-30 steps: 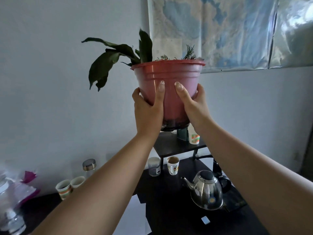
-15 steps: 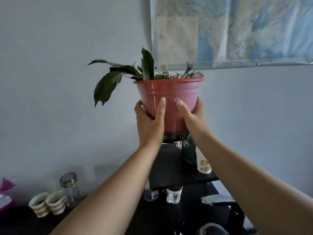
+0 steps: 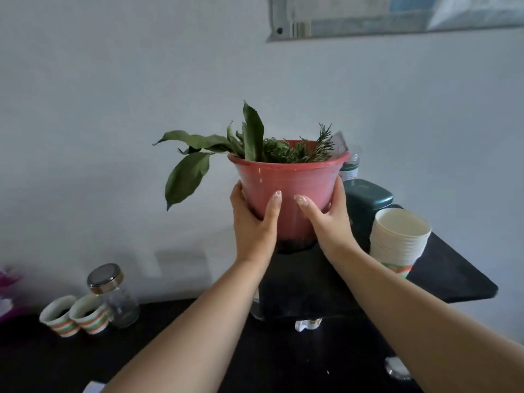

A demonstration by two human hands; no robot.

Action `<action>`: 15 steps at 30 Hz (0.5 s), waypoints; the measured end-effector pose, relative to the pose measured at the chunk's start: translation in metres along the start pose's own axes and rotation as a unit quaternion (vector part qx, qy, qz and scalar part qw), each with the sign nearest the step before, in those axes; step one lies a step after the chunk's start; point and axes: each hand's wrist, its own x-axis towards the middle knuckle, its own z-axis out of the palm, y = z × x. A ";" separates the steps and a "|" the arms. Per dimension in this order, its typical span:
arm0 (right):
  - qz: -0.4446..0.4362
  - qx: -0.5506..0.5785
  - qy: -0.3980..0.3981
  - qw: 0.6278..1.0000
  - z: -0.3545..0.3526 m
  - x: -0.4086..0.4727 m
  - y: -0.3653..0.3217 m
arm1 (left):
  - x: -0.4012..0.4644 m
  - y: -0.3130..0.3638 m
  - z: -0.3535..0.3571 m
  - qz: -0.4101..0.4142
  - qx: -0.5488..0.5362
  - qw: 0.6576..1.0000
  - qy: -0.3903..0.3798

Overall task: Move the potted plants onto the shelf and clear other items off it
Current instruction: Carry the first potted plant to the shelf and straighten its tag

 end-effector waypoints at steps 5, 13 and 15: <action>0.012 -0.015 0.001 1.000 -0.003 0.000 0.047 | 0.003 -0.055 0.005 -0.017 -0.020 0.999 -0.024; 0.030 -0.034 0.016 0.999 -0.014 -0.005 0.084 | 0.001 -0.087 0.012 -0.038 -0.041 0.994 -0.099; 0.036 -0.039 0.013 0.999 -0.017 -0.004 0.087 | 0.002 -0.087 0.012 -0.037 -0.040 0.991 -0.125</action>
